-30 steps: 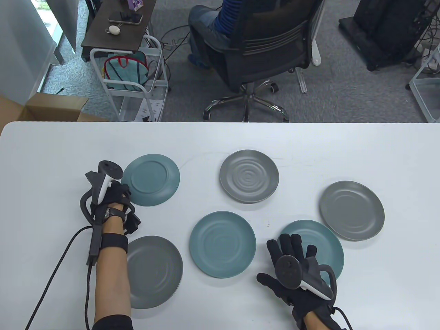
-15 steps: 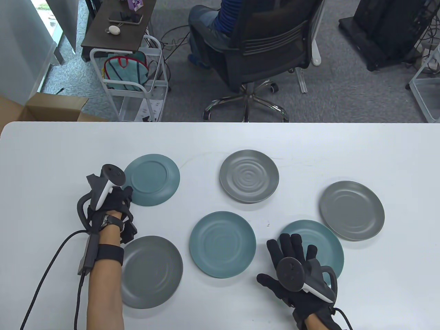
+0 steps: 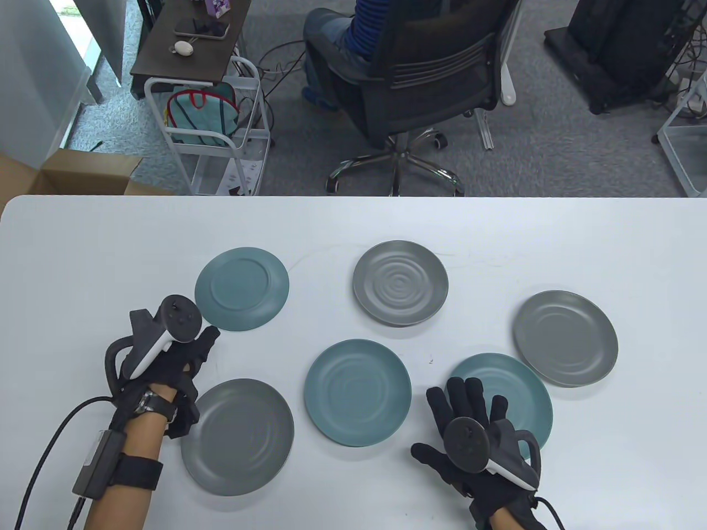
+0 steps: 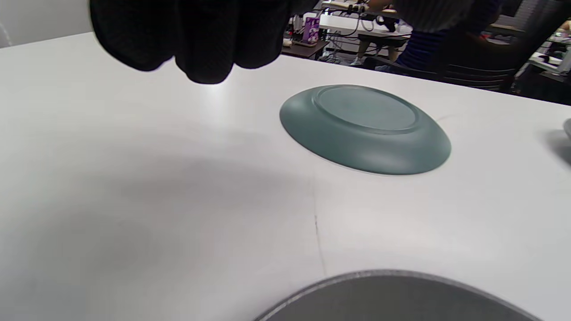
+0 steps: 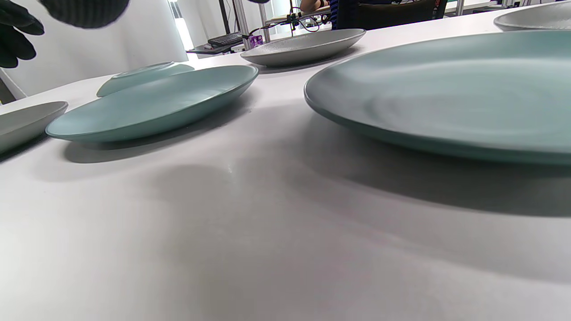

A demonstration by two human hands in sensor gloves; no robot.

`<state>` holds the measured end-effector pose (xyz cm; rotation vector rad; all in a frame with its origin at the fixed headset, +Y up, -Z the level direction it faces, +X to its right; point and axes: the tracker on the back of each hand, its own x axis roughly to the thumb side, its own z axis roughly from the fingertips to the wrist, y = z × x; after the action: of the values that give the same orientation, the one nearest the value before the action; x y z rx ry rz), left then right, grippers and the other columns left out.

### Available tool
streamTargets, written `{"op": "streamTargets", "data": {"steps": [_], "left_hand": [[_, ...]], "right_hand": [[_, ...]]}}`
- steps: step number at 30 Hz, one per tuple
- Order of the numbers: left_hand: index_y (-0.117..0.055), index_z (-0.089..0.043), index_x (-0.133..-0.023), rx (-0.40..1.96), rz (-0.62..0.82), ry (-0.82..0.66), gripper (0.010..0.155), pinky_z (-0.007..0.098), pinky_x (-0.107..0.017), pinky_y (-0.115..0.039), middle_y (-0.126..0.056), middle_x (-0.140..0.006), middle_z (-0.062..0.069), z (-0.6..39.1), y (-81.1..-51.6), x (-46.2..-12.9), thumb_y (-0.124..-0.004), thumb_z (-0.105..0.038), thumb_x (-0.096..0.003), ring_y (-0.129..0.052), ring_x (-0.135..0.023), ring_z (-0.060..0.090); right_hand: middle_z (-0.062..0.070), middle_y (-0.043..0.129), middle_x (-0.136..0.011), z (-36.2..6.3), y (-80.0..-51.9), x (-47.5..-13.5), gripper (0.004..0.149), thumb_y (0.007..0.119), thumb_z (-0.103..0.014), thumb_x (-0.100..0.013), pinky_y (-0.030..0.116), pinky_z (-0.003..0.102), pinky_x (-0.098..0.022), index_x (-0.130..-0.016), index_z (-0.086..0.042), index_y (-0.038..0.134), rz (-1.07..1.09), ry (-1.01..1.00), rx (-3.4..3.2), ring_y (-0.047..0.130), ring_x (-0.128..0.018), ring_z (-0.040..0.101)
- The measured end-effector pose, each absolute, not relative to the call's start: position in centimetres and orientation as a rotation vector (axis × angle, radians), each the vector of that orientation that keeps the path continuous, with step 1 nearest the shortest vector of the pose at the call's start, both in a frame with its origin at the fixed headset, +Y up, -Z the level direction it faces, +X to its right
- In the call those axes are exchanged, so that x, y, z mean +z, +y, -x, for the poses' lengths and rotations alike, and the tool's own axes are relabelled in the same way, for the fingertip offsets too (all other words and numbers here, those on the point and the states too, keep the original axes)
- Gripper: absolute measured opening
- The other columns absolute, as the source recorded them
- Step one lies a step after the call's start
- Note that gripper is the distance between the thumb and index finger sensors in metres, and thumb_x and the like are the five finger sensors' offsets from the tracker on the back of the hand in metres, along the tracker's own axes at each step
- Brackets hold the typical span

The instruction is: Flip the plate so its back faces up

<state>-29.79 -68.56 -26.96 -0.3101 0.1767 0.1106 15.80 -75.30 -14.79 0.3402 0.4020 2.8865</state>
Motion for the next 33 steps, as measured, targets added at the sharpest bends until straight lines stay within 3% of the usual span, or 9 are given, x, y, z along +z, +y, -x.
{"op": "streamTargets", "data": {"steps": [9,19,27,33], "left_hand": [[-0.042,-0.005,-0.117,-0.029,0.324,-0.019,0.085,0.052,-0.057,-0.082,-0.067,-0.108,0.019,26.1,-68.4,-21.9,-0.057,-0.063,-0.0557,-0.089,-0.091,0.044],[-0.043,-0.007,-0.117,-0.128,0.424,-0.214,0.085,0.051,-0.056,-0.082,-0.070,-0.107,0.017,20.8,-72.3,-17.9,-0.057,-0.064,-0.0551,-0.091,-0.088,0.045],[-0.045,-0.006,-0.116,-0.191,0.489,-0.289,0.086,0.050,-0.053,-0.085,-0.072,-0.105,0.018,17.9,-75.0,-15.4,-0.056,-0.065,-0.0547,-0.094,-0.082,0.047],[-0.045,-0.004,-0.115,-0.247,0.518,-0.303,0.088,0.050,-0.050,-0.086,-0.068,-0.102,0.027,16.7,-76.2,-14.6,-0.059,-0.065,-0.0539,-0.093,-0.081,0.050]], "right_hand": [[0.020,0.014,-0.119,-15.9,-75.5,-14.7,0.091,0.060,-0.067,-0.048,0.013,0.071,-0.071,-0.115,-0.019,0.022,-0.333,0.418,2.887,0.009,-0.108,0.044],[0.020,0.014,-0.119,-15.8,-75.5,-14.6,0.091,0.060,-0.067,-0.048,0.013,0.071,-0.071,-0.115,-0.019,0.022,-0.336,0.427,2.892,0.010,-0.108,0.044],[0.020,0.014,-0.119,-15.7,-75.6,-14.5,0.091,0.060,-0.067,-0.048,0.013,0.071,-0.071,-0.115,-0.019,0.022,-0.345,0.441,2.890,0.010,-0.108,0.044],[0.020,0.015,-0.119,-15.6,-75.6,-14.4,0.091,0.059,-0.067,-0.048,0.013,0.071,-0.071,-0.115,-0.019,0.022,-0.359,0.442,2.886,0.010,-0.108,0.044]]}}
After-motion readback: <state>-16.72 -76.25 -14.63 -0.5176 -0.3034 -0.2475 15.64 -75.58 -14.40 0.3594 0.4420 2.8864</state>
